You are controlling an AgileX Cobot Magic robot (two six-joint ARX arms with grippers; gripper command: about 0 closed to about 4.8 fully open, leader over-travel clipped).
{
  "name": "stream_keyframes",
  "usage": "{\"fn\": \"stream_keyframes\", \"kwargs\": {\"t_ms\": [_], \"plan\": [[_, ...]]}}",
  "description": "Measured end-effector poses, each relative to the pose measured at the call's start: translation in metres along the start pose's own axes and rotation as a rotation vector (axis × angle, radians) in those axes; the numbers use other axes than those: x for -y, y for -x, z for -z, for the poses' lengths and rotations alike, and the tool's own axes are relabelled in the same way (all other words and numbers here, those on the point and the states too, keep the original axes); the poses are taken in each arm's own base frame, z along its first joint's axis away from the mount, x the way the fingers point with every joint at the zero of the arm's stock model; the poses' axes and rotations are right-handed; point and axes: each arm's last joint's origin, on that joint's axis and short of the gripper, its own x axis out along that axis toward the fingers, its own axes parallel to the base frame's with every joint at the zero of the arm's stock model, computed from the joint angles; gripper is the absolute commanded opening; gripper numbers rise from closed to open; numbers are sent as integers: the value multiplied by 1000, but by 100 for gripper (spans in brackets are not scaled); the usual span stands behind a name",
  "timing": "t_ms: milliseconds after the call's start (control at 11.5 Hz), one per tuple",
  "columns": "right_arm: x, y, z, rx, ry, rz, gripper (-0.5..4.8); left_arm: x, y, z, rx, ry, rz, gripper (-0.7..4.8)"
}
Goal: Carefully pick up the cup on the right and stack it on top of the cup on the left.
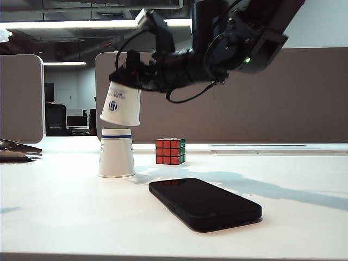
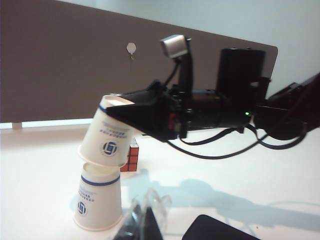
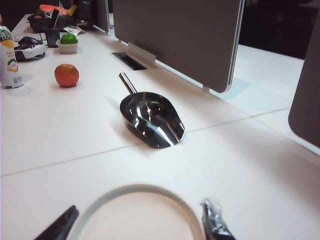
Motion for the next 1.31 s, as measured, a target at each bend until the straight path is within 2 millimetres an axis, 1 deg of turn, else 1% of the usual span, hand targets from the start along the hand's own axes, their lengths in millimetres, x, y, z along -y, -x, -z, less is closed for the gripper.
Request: {"fn": "stream_keyframes", "kwargs": {"t_ms": [87, 436, 611, 698, 873, 960, 1047, 1134, 1222, 1309], "plan": [[3, -7, 5, -15, -9, -2, 306, 0, 0, 1, -14, 6, -2, -4], [1, -9, 5, -31, -15, 8, 306, 0, 0, 2, -19, 9, -3, -4], [-1, -9, 19, -151, -77, 5, 306, 0, 0, 2, -18, 8, -3, -4], [-2, -8, 21, -170, -86, 4, 306, 0, 0, 2, -18, 8, -3, -4], [-1, -6, 30, -264, -126, 46, 311, 0, 0, 2, -19, 9, -2, -4], [-1, -6, 30, -264, -125, 48, 313, 0, 0, 2, -18, 9, -2, -4], [-1, -6, 30, -265, -126, 49, 342, 0, 0, 2, -19, 9, -2, -4], [0, -6, 31, -275, -127, 71, 342, 0, 0, 2, -18, 9, -2, -4], [0, -5, 31, -279, -128, 74, 421, 0, 0, 2, -19, 9, -2, -4], [0, -5, 33, -295, -135, 74, 439, 0, 0, 2, -19, 9, -2, -4]]}}
